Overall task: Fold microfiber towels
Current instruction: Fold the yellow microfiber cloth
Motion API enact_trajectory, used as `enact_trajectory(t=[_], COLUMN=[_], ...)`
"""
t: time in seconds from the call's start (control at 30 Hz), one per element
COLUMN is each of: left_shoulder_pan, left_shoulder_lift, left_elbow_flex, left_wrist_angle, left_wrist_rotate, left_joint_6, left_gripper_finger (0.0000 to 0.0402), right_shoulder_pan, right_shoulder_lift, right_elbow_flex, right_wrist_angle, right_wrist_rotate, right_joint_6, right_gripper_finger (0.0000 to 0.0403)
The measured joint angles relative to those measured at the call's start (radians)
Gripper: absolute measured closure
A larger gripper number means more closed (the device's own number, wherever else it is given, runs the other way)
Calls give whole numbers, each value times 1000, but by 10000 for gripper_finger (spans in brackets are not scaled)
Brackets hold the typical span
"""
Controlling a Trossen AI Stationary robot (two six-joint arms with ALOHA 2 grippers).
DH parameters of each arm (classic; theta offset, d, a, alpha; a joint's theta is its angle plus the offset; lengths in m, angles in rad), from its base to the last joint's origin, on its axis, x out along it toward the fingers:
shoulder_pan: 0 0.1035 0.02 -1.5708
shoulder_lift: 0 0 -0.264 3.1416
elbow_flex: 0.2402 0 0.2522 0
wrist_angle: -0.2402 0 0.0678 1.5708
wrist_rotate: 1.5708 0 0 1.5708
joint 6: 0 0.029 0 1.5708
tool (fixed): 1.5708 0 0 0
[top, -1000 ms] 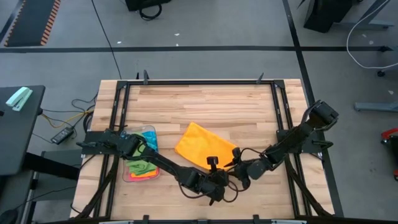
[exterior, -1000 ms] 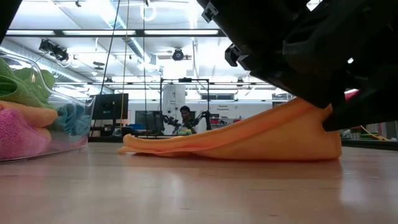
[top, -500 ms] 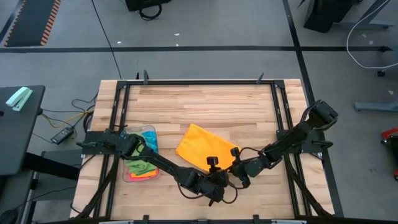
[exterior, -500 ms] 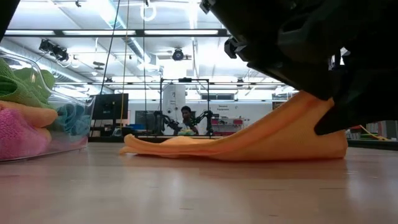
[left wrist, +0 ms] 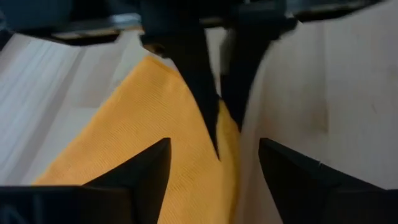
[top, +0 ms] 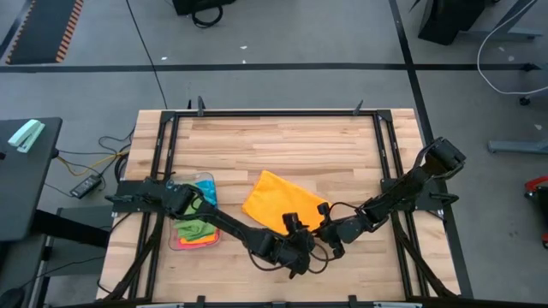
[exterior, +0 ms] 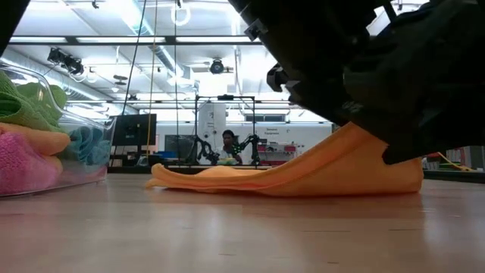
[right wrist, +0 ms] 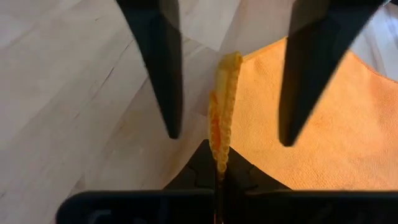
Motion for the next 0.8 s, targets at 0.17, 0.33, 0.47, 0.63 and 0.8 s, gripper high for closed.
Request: enact_trajectory(t=[0.17,0.33,0.47,0.63,0.8], left_shoulder_pan=[4,3,2,2,-3], left_shoulder_lift=[0,0,0,0,0], left_elbow_flex=[0,0,0,0,0], left_wrist_angle=[15,16,16,24,76], left_wrist_rotate=[-2,-1,-2,-2,1], left_joint_6=[30,30,30,34,84], left_gripper_finger=[195,251,294,344,391], right_shoulder_pan=[0,0,0,0,1], right_shoulder_lift=[0,0,0,0,-1], right_elbow_flex=[0,0,0,0,0], right_wrist_angle=[-2,-1,-3,-5,-4], right_wrist_rotate=[0,-1,-1,-8,-11], right_joint_6=[0,0,0,-4,2], right_gripper_finger=[400,398,397,396,396])
